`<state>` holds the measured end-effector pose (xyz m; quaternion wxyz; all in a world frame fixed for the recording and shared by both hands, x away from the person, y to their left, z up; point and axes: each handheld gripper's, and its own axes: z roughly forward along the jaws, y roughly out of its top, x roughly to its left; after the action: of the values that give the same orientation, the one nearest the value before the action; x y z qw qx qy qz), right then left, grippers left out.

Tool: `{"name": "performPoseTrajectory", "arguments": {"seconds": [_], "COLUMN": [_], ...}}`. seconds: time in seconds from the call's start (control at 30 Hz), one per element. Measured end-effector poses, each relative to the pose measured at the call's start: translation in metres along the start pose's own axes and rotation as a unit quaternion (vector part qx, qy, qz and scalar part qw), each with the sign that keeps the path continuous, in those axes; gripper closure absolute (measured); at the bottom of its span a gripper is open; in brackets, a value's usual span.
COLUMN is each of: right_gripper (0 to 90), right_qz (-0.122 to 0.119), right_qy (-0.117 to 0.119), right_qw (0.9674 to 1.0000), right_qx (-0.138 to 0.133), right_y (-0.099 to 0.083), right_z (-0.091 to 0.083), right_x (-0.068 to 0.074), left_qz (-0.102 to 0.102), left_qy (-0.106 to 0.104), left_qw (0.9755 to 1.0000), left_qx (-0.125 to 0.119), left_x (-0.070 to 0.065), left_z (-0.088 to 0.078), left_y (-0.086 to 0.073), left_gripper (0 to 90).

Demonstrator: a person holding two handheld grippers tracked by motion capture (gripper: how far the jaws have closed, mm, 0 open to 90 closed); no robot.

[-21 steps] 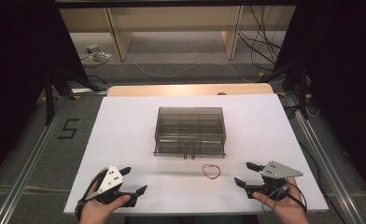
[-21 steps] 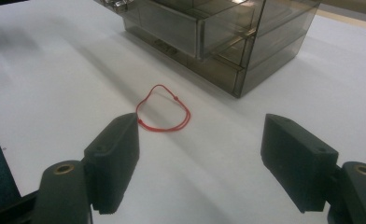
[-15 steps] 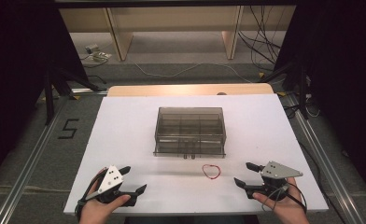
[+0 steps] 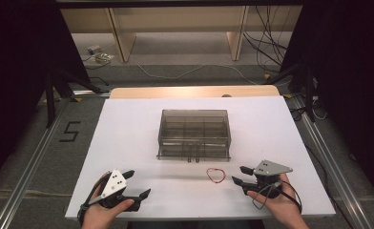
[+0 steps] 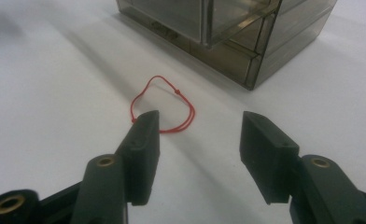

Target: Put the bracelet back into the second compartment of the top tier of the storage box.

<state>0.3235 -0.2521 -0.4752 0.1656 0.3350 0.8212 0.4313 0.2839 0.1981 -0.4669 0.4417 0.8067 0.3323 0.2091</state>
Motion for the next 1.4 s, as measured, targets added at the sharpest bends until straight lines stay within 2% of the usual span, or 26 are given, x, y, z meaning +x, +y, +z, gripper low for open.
{"name": "performPoseTrajectory", "arguments": {"seconds": [0.17, 0.47, 0.63, 0.9, 1.4], "right_gripper": [53.4, 57.1, 57.7, 58.2, 57.5], "right_qz": [-0.004, -0.019, -0.019, -0.024, -0.02], "right_qy": [-0.003, 0.009, 0.012, 0.016, 0.02], "right_qw": [1.0, 0.9995, 0.9994, 0.999, 0.9983], "right_qx": [0.006, 0.025, 0.026, 0.034, 0.052], "right_y": [0.005, 0.017, 0.022, 0.024, 0.025], "right_z": [0.011, 0.04, 0.051, 0.061, 0.076], "right_x": [-0.001, 0.0, 0.002, 0.004, 0.004], "left_qz": [0.001, 0.001, 0.004, 0.005, 0.009], "left_qy": [-0.001, -0.001, -0.004, -0.006, -0.009], "left_qw": [1.0, 1.0, 1.0, 1.0, 0.9999], "left_qx": [0.0, -0.002, -0.001, -0.002, -0.003], "left_x": [-0.001, 0.0, -0.001, -0.002, -0.003], "left_z": [0.001, 0.001, 0.002, 0.003, 0.003], "left_y": [0.0, -0.001, -0.001, -0.001, -0.001], "left_gripper": [16.9, 16.9, 17.0, 17.0, 17.0]}}
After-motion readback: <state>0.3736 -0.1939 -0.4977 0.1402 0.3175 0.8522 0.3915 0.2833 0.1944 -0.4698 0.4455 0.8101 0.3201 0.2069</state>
